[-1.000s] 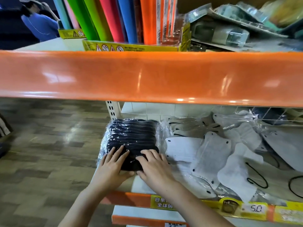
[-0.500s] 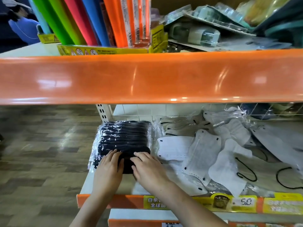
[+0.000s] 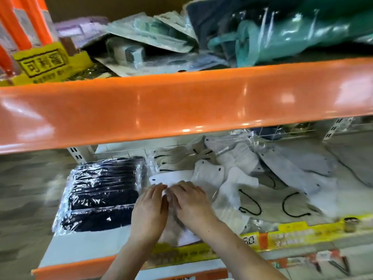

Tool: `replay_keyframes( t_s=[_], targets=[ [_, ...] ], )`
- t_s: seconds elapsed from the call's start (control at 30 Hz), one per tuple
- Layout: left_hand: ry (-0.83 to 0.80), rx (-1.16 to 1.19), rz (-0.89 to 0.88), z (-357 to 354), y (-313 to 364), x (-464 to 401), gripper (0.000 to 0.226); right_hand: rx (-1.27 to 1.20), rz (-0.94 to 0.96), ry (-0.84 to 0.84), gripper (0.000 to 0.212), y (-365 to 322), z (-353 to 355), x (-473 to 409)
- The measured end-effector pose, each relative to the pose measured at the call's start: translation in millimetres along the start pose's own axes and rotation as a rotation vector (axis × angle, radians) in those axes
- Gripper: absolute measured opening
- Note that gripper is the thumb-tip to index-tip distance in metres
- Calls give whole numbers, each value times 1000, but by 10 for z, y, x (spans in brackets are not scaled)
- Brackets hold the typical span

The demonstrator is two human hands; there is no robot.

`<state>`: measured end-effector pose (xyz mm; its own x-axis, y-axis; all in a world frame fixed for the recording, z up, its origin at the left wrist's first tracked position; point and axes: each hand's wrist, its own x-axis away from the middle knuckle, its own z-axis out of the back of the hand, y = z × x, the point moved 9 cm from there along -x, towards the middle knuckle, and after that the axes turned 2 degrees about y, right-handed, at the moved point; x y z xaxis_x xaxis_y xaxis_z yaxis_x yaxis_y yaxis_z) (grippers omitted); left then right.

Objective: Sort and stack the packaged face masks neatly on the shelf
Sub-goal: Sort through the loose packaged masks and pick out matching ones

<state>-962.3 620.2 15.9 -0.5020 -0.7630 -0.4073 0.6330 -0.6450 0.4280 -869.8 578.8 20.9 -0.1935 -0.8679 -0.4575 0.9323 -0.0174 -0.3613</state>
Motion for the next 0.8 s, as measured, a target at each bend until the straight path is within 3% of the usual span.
replay_keyframes(
  t_s=[0.27, 0.4, 0.5, 0.63, 0.8],
  targets=[
    [-101, 63, -89, -702, 942, -197, 36, 107, -116, 20, 33, 1041, 655, 332],
    [-157, 87, -117, -1074, 1389, -219, 38, 49, -200, 23, 19, 1511, 856, 492],
    [-157, 61, -141, -1250, 1700, -246, 29, 36, -245, 55, 20, 1805, 1062, 590],
    [-152, 101, -186, -1377, 2148, -266, 41, 98, -276, 55, 31, 2139, 1292, 694],
    [-181, 90, -182, -1614, 2511, -271, 41, 155, -375, -19, 27, 2577, 1408, 811]
  ],
)
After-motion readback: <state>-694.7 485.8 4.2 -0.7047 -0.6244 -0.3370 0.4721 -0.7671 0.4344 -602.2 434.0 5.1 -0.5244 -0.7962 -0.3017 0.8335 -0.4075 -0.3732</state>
